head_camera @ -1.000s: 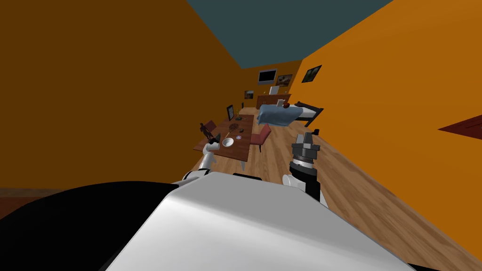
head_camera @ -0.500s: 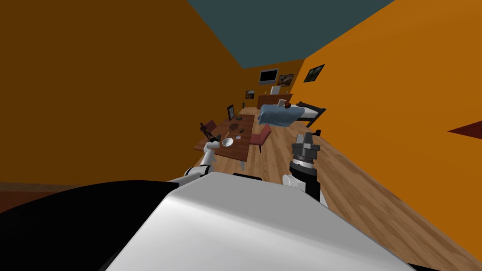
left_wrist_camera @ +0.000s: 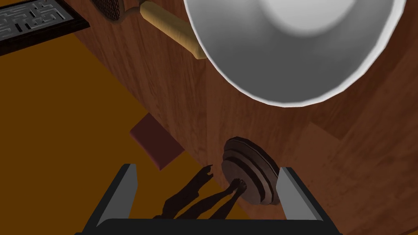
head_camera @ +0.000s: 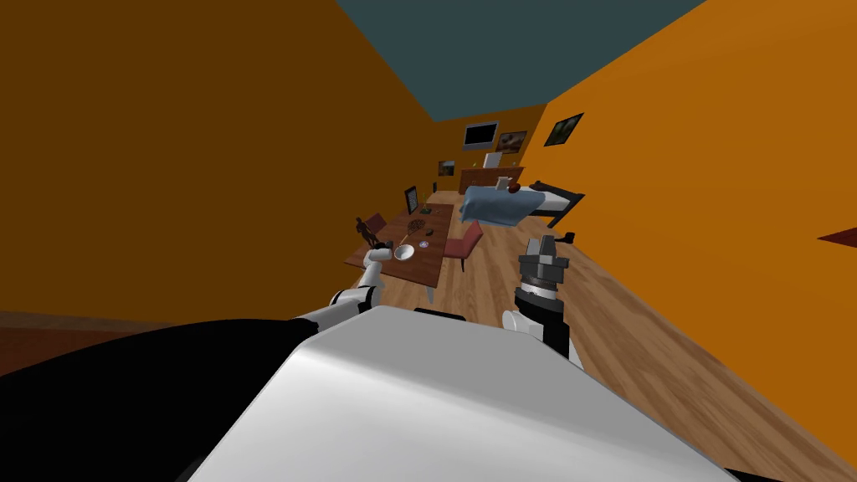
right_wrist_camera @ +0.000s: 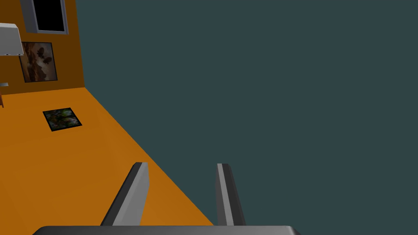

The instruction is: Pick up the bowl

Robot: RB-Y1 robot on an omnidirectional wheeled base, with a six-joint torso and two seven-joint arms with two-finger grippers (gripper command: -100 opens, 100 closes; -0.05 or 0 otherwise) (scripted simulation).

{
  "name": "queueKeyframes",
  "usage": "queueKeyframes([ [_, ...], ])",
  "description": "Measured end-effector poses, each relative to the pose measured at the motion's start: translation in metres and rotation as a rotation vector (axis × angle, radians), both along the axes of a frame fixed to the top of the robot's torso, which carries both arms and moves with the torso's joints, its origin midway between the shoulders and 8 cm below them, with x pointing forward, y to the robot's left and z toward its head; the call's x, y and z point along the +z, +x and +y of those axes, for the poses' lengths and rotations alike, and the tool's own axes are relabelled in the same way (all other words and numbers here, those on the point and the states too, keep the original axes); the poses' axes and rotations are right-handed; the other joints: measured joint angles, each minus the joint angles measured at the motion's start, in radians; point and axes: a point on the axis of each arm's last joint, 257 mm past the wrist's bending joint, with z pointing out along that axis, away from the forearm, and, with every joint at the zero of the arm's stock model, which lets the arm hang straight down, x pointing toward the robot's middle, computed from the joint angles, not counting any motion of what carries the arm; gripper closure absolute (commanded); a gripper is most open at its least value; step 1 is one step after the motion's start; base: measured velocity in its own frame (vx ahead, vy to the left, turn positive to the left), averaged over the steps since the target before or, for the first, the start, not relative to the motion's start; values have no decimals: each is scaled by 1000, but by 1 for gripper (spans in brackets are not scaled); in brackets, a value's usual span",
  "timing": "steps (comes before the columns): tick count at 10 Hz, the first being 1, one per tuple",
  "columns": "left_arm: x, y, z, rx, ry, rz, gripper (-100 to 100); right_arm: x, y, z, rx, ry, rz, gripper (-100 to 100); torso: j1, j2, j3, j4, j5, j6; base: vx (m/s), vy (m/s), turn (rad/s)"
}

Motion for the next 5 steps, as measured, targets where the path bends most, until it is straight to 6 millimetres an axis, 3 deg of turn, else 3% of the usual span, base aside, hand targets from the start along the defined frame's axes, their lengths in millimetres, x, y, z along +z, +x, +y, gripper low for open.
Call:
queueKeyframes([
  [5, -22, -4, -2, 15, -46, 102, -100, 0, 0, 0, 0, 0, 0, 0, 1, 0, 0, 0, 0, 0, 12, -33, 26],
])
